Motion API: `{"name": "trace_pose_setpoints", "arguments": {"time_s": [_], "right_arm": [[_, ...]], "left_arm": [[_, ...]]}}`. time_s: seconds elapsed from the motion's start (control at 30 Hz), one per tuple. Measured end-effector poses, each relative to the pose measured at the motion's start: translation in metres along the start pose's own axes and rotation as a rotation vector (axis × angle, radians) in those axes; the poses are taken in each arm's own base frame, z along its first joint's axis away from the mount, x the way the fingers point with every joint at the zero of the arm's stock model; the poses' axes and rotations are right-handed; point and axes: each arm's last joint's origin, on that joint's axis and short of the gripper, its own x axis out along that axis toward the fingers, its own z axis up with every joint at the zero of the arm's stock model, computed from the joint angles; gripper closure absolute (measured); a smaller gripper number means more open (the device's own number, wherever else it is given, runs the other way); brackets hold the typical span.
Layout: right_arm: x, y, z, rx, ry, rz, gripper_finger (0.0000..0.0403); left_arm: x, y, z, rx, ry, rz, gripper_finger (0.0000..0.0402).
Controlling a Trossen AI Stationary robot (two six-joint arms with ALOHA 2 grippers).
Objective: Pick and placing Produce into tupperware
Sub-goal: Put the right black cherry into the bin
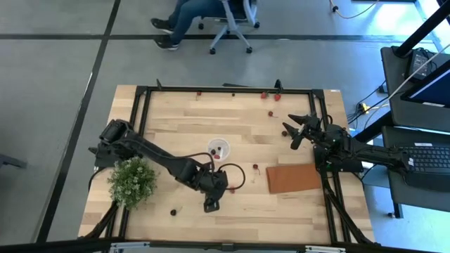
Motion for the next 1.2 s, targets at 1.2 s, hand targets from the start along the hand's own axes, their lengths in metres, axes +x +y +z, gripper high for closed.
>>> {"name": "trace_pose_setpoints", "arguments": {"time_s": [1.2], "right_arm": [[0.003, 0.01, 0.009, -0.022, 0.298, 0.17, 0.0163]], "left_arm": [[0.041, -0.029, -0.049, 0.004, 0.201, 0.125, 0.014]]}}
